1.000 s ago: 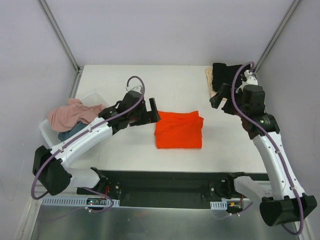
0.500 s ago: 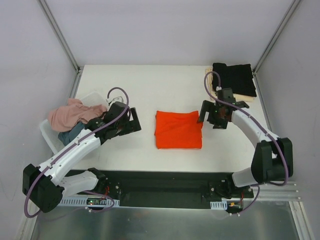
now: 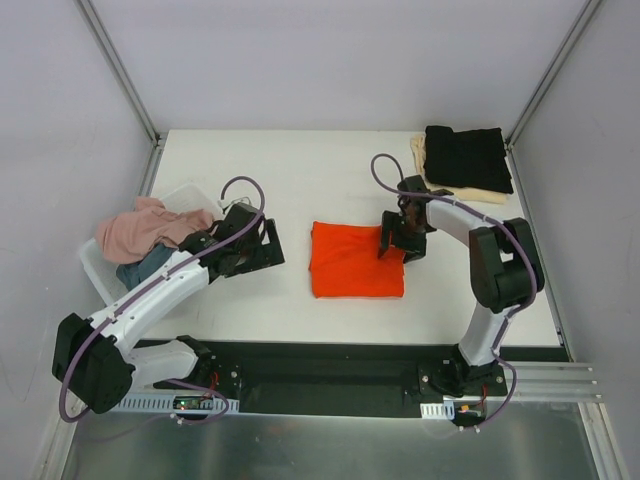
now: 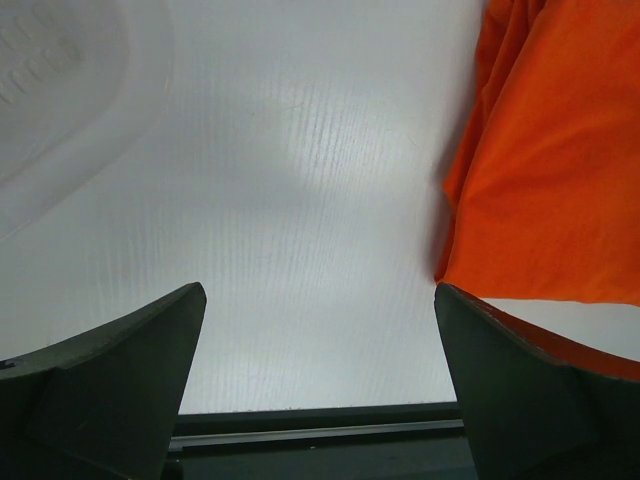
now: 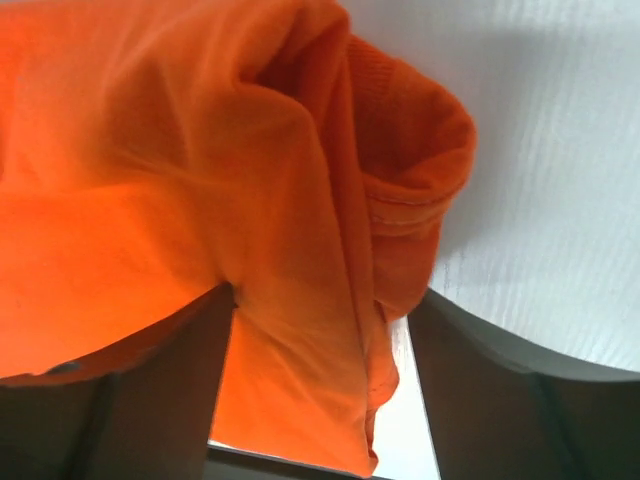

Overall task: Fold and stack the t-shirts
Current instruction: Put the neatly folded tshirt into the corner of the board with the right arm

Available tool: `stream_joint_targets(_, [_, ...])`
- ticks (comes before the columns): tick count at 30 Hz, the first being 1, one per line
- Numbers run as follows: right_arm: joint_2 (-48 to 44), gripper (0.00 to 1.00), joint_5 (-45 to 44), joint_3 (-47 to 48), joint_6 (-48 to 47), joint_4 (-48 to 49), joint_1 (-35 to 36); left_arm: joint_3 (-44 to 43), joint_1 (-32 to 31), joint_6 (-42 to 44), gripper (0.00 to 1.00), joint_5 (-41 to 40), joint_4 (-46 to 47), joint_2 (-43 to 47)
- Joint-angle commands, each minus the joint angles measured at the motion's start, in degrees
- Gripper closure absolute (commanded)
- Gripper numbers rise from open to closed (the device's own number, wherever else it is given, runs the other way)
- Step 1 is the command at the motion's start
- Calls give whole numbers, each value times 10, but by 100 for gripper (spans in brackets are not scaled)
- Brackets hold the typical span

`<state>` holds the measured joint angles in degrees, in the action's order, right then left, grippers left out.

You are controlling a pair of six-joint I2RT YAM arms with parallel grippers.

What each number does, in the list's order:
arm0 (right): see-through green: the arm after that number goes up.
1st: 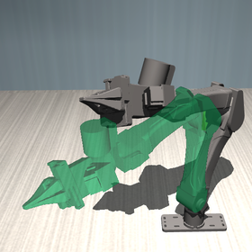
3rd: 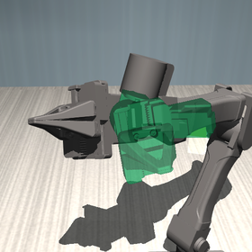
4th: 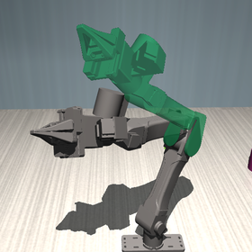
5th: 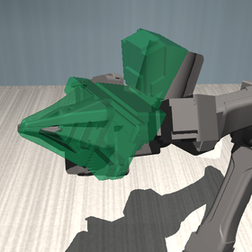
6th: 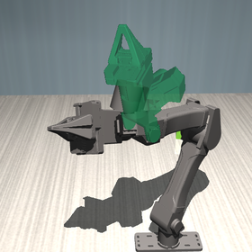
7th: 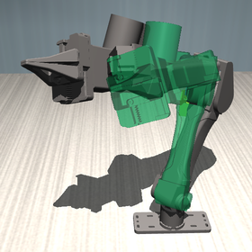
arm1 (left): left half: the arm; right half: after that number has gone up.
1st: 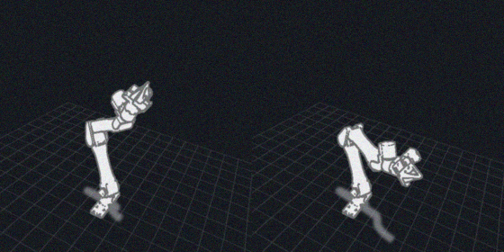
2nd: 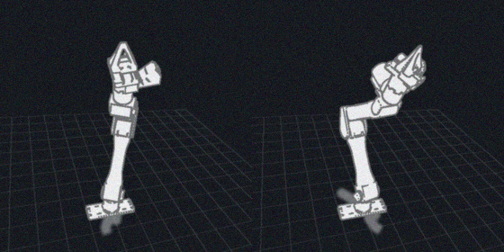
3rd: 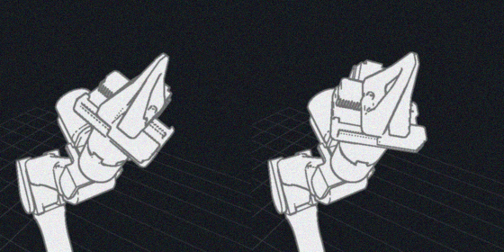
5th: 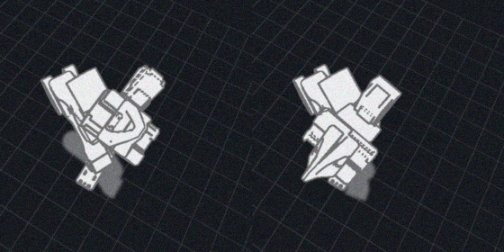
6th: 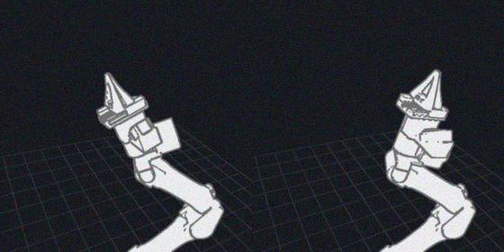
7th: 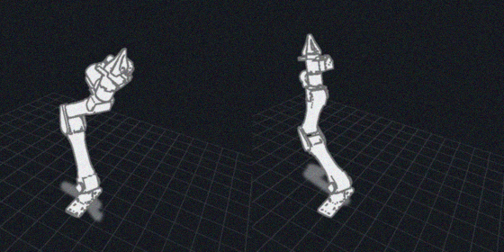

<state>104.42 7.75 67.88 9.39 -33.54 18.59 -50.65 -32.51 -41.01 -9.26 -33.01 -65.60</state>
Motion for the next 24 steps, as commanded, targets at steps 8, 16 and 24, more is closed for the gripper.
stream_joint_targets(8, [75,59,-28,85,-13,-6,55,-26,19,14,1,13,-3,-28])
stream_joint_targets(16, [129,96,-100,237,-133,-77,56,-32,34,11,1,18,-3,-44])
stream_joint_targets(24, [201,99,-273,427,-197,-91,49,-35,52,4,1,18,-4,-58])
